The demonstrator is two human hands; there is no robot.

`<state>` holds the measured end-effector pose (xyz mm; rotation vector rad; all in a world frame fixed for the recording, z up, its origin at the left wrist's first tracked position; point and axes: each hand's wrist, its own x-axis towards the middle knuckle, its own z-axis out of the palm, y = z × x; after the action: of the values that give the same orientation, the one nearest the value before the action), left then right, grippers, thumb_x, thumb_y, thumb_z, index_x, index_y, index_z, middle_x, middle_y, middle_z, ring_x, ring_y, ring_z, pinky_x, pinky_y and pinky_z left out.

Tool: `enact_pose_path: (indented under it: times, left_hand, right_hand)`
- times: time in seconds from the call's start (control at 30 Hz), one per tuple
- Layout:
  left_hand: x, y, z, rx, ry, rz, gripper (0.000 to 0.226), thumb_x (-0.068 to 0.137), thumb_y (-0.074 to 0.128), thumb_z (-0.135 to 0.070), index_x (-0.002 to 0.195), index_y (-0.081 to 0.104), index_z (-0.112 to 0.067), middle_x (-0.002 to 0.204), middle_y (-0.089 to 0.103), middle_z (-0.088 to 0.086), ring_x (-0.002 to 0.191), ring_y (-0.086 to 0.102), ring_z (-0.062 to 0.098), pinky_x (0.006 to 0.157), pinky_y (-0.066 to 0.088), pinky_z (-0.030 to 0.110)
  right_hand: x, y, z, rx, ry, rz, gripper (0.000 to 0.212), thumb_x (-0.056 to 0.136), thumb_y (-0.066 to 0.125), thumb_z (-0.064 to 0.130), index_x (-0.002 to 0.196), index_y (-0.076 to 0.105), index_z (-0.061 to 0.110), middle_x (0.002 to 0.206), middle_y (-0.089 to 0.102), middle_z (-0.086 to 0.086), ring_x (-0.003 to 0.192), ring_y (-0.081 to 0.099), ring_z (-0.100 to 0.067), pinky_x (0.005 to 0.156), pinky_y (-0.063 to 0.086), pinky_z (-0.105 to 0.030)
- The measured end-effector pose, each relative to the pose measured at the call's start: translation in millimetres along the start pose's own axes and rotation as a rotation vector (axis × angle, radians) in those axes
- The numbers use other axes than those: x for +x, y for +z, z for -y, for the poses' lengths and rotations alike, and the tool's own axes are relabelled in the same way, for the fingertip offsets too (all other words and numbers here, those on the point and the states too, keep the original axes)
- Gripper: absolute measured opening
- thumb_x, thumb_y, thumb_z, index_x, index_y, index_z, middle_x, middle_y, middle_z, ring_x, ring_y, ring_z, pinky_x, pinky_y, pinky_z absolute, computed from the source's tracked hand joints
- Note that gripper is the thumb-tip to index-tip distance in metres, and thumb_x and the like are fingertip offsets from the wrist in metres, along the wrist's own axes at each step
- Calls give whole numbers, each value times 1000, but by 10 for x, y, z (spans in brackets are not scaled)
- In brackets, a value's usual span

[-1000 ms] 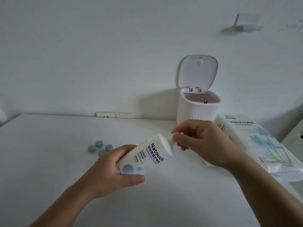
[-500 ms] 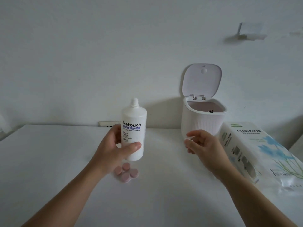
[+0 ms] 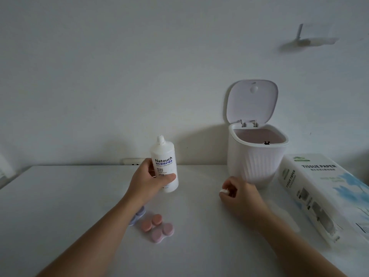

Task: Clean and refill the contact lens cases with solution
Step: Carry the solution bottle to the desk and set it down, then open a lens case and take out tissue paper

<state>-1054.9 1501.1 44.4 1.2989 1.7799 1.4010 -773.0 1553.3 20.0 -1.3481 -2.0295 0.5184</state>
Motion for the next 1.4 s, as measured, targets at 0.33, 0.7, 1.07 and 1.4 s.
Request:
enact_pose_path:
  times: [0.33, 0.7, 1.07, 1.4]
  left_hand:
    - [79, 24, 117, 64, -1, -1, 52, 63, 88, -37, 108, 63, -29, 98, 75, -14, 87, 71, 0, 71, 53, 25]
    - [-278, -249, 28, 349, 120, -31, 71, 72, 88, -39, 133, 52, -33, 119, 57, -11, 103, 56, 6, 84, 43, 22]
    - [-1219, -471, 72, 635, 323, 176, 41, 71, 61, -65, 101, 73, -41, 89, 61, -22, 93, 60, -6, 80, 52, 25]
    - [-1230, -306, 76, 815, 431, 203, 18, 82, 72, -46, 83, 70, -28, 88, 58, -16, 88, 58, 3, 67, 39, 16]
  right_hand:
    - [38, 61, -39, -98, -109, 40, 7, 84, 68, 13, 90, 72, 12, 82, 60, -2, 75, 54, -15, 71, 43, -28]
    - [-81, 3, 45, -79, -106, -46, 28, 88, 71, 26, 116, 69, 21, 77, 52, 6, 70, 52, -14, 68, 42, -28]
    - [-478, -95, 355, -59, -363, 61, 13, 91, 70, 25, 103, 74, 20, 77, 52, 10, 63, 46, 4, 62, 33, -7]
    - [-668, -164, 288, 13, -328, 131, 5, 90, 71, 25, 93, 73, 28, 72, 55, 12, 68, 52, -5, 62, 37, -10]
